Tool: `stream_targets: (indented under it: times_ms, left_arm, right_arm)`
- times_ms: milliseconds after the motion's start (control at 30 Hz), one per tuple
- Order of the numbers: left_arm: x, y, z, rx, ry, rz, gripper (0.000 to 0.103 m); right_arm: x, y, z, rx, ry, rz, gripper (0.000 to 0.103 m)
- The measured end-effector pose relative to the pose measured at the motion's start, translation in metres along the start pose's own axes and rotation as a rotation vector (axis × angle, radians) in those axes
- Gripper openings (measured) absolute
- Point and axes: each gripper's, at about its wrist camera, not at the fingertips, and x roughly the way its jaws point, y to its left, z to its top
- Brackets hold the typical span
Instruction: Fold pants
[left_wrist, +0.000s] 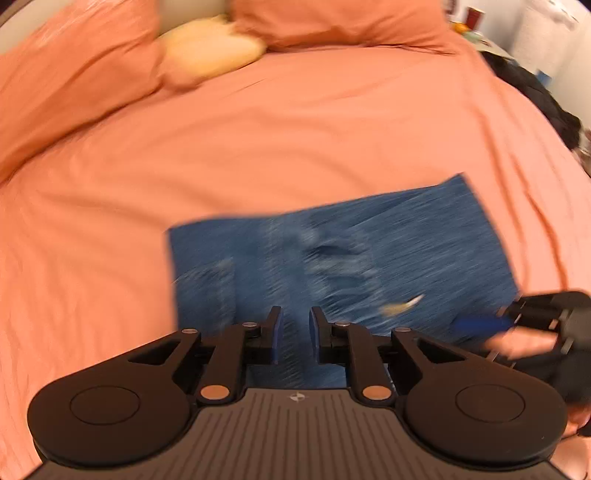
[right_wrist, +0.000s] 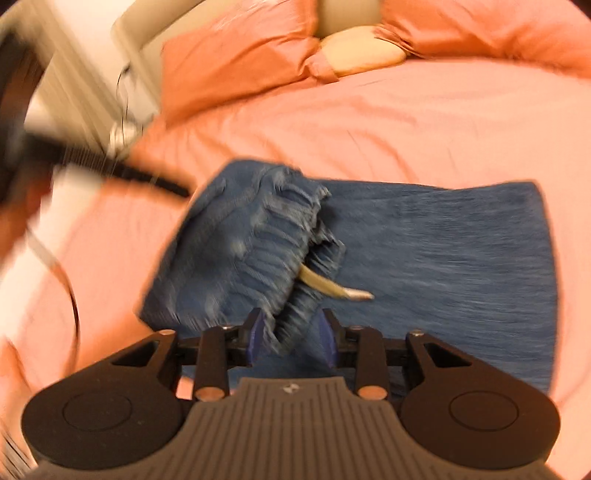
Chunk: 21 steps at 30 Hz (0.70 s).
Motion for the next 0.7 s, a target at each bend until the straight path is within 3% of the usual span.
stream_targets:
  times_ms: [200,400,500,600,667,700]
  left_arm:
    - [0.022,0.048,-0.026,-0.026,0.035,0.06,0.02]
    - [0.038,0.064,-0.036,-0.037,0.039,0.019,0.02]
    - [0.037,0.064,-0.04,-0.034,0.029,-0.016,0.02]
    - [0.034,0.067,-0.043,-0.04,0.021,-0.039,0.022]
    - [0.033,0.069,-0.044,-0.045,0.022,-0.044,0.023]
    - [0.033,0.07,-0.044,-0.046,0.022,-0.04,0.023]
  right_arm:
    - [0.036,-0.009,0.028,0.235,-0.001,0.069,0.044]
    - [0.077,-0.013,0.044,0.352,0.032,0.063,0.045]
    - [0.096,-0.02,0.043,0.413,0.047,0.034,0.056]
    - [0.11,-0.031,0.037,0.501,0.044,0.069,0.057]
    - [0.112,-0.03,0.036,0.517,0.024,0.098,0.029]
    - [0.113,-0.026,0.038,0.498,0.021,0.117,0.026]
